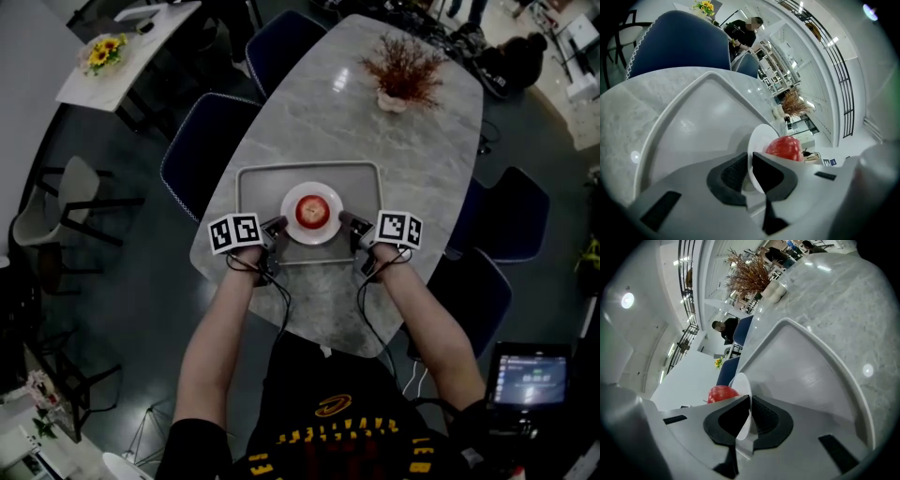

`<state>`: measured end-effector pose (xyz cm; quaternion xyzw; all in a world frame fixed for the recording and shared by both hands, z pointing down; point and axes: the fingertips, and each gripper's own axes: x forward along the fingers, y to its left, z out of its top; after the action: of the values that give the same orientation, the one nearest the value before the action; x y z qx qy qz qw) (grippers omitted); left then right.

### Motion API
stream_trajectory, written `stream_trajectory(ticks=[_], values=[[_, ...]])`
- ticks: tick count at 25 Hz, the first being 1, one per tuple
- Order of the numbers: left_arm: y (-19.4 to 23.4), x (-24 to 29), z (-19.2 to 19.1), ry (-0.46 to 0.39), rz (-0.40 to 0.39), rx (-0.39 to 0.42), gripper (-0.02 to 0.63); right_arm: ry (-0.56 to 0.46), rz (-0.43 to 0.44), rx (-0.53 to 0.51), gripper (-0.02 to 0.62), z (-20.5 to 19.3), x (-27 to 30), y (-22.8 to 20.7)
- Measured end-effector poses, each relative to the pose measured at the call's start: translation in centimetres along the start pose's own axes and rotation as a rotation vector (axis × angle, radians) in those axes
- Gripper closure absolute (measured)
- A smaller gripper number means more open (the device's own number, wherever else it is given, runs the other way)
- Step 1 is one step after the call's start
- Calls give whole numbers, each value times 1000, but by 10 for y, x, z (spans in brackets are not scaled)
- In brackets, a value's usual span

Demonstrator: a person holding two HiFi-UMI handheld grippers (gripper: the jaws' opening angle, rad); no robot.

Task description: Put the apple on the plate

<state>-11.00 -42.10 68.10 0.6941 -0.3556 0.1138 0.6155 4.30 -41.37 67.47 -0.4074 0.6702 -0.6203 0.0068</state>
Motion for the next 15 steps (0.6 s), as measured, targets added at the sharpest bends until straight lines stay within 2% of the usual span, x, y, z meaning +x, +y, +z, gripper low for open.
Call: stream_trajectory(ticks=[5, 15], values=[[8, 10, 0, 45, 30, 11, 572, 27, -72, -35, 569, 0, 9, -13], [13, 12, -2, 77, 83, 47, 571, 72, -147, -73, 569, -3, 13, -19]])
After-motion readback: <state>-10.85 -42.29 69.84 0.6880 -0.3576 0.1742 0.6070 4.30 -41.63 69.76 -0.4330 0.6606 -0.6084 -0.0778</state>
